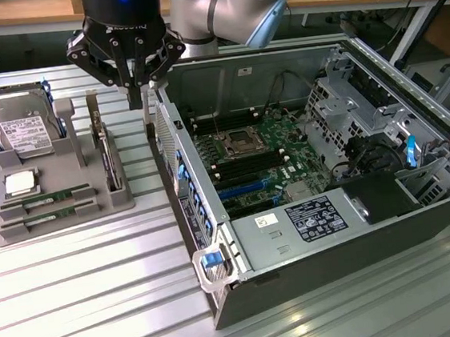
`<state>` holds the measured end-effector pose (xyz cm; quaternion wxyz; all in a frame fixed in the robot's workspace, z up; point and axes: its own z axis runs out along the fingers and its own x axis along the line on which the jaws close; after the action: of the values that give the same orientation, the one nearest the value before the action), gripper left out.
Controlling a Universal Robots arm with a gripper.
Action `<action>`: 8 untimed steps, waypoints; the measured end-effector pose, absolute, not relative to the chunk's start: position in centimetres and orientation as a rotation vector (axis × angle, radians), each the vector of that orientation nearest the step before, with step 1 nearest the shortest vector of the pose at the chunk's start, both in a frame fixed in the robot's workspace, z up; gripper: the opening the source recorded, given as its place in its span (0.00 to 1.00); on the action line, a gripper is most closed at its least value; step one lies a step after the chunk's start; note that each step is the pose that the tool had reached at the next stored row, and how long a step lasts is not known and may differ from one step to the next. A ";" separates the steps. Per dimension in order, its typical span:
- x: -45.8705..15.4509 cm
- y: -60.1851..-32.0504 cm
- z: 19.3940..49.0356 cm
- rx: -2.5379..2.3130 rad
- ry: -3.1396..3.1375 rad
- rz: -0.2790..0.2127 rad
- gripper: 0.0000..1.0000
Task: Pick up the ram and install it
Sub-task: 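Reach for the ram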
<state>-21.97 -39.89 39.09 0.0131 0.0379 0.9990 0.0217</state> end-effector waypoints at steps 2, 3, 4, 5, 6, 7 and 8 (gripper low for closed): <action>-22.1 -39.9 39.1 0.118 3.112 0.068 0.11; -22.2 -39.9 39.1 0.118 3.112 0.068 0.11; -22.2 -39.9 39.1 0.118 3.112 0.068 0.11; -22.2 -39.9 39.1 0.118 3.112 0.068 0.11; -22.3 -39.9 39.1 0.118 3.112 0.068 0.11; -22.3 -39.9 39.1 0.118 3.112 0.068 0.11; -22.3 -39.9 39.1 0.118 3.112 0.068 0.11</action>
<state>-22.32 -39.89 39.07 0.0131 0.0379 0.9990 0.0217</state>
